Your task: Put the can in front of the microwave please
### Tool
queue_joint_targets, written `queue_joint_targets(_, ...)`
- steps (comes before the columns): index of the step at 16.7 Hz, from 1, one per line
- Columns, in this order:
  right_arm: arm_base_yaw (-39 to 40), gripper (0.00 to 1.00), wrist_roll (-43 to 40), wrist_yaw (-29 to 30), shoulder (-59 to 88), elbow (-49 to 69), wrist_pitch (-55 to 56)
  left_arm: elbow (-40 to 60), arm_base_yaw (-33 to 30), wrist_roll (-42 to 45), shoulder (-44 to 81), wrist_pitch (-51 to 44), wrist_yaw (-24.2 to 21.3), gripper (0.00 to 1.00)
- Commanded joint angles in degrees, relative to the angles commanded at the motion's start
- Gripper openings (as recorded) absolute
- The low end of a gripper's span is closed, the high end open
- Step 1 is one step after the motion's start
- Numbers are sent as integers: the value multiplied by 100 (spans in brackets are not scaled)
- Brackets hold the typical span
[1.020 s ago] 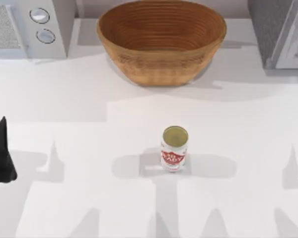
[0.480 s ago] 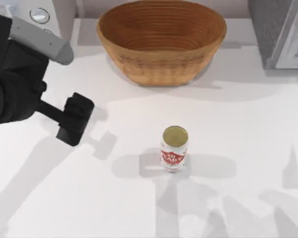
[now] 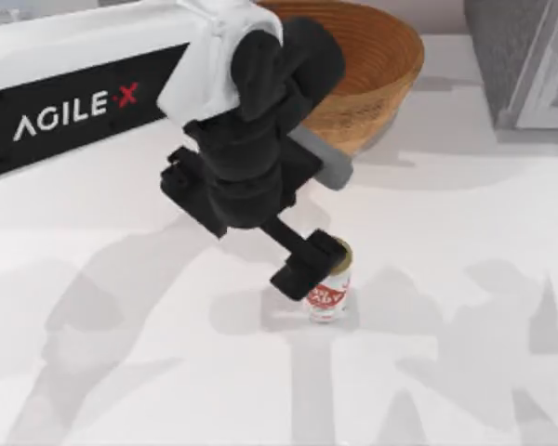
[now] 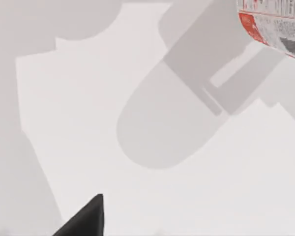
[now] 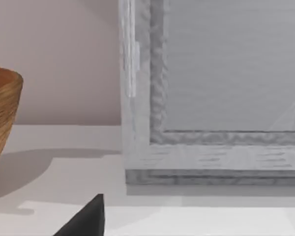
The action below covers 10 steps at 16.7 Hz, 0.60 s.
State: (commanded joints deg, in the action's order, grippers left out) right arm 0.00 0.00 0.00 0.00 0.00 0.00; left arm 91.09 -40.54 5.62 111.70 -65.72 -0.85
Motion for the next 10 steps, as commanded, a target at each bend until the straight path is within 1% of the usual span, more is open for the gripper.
queue_joint_targets(2, 0, 100, 0, 0, 0, 0, 0, 802, -218, -113, 776, -501, -18, 100)
queue_joint_targets(5, 0, 100, 0, 0, 0, 0, 0, 1830, -434, -301, 1479, -1013, 0, 100)
queue_joint_targets(8, 0, 100, 0, 0, 0, 0, 0, 2531, -540, -455, 1753, -1274, 44, 100)
queue_joint_targets(10, 0, 100, 0, 0, 0, 0, 0, 2739, -562, -506, 1784, -1331, 66, 100)
